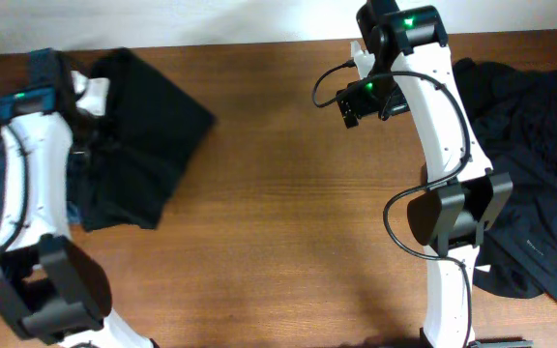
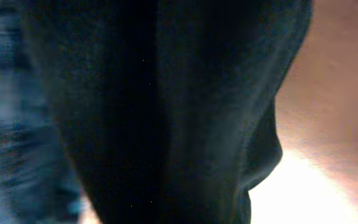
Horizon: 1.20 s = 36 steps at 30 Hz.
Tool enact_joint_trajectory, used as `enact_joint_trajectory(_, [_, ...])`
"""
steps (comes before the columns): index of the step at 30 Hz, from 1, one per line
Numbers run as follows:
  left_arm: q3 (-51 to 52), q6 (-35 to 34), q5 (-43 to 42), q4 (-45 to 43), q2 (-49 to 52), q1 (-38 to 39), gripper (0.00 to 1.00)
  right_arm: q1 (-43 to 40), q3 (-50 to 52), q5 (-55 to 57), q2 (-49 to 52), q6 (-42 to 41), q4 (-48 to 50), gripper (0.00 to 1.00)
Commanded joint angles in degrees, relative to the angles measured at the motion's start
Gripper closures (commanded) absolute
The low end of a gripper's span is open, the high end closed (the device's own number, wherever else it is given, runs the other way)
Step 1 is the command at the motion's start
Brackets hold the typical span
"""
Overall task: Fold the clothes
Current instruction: 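Carry the trousers leftward with the left gripper onto the blue jeans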
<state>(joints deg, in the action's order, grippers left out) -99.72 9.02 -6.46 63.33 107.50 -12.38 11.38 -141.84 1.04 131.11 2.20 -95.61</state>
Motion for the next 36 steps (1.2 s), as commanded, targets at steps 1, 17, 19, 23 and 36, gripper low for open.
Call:
enact_joint_trajectory(1, [-1.1, 0.3, 5.0, -1.4, -2.2, -3.9, 1.00, -0.2, 0.2, -0.3, -0.5, 0.3, 0.0, 0.07])
enact_joint_trajectory(17, [-1.0, 0.3, 6.9, -12.1, -2.2, -15.0, 1.00, -0.2, 0.2, -0.4, -0.5, 0.3, -0.2, 0.07])
enact_joint_trajectory(19, [-1.0, 0.3, 6.9, -14.6, -2.2, -16.0, 1.00, -0.2, 0.2, -0.4, -0.5, 0.3, -0.2, 0.07])
enact_joint_trajectory(23, [-1.0, 0.3, 6.9, -16.7, -2.2, -17.3, 1.00, -0.2, 0.2, -0.4, -0.5, 0.3, -0.2, 0.07])
enact_joint_trajectory(36, [-1.0, 0.3, 6.9, -18.3, -2.1, -21.2, 1.00, -0.2, 0.2, -0.4, -0.5, 0.3, -0.3, 0.07])
